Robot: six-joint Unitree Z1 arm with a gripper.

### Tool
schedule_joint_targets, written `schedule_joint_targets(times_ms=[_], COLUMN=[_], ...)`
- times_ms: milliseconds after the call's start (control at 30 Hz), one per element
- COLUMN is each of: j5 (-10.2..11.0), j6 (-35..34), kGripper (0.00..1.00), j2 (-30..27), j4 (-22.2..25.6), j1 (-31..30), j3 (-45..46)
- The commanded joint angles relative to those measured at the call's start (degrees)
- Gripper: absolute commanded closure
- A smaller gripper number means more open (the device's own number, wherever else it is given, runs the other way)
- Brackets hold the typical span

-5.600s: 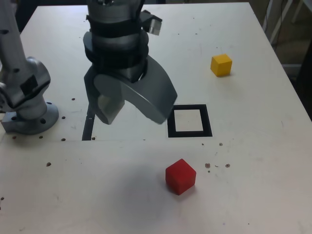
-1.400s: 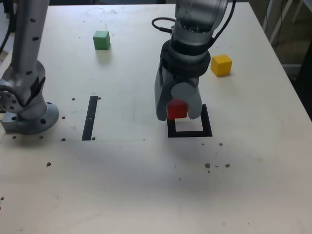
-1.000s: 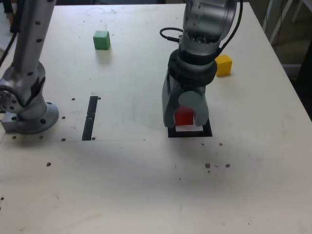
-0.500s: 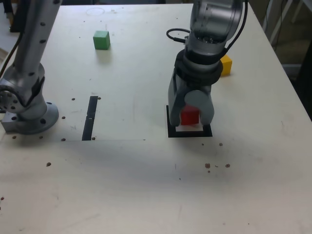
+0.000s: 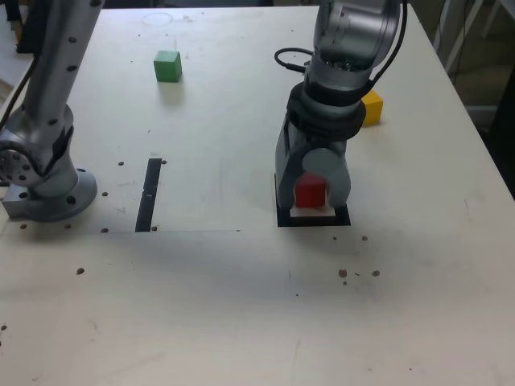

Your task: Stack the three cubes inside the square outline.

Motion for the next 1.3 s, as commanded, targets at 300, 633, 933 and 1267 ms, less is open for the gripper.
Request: schedule_joint_targets(times_ms=[300, 633, 933, 1267], j5=[0.4, 6.7, 9.4, 7.8], j6=[0.2, 1.3, 8.7, 15.7], kGripper=[0.01, 0.01, 0.01, 0.01], j2=[-0.2, -5.8, -6.1, -0.1], j4=[0.0, 6.5, 14.7, 18.1], j1=[0.1, 0.6, 6.0, 14.9], j3=[0.3, -2.8, -13.4, -26.9])
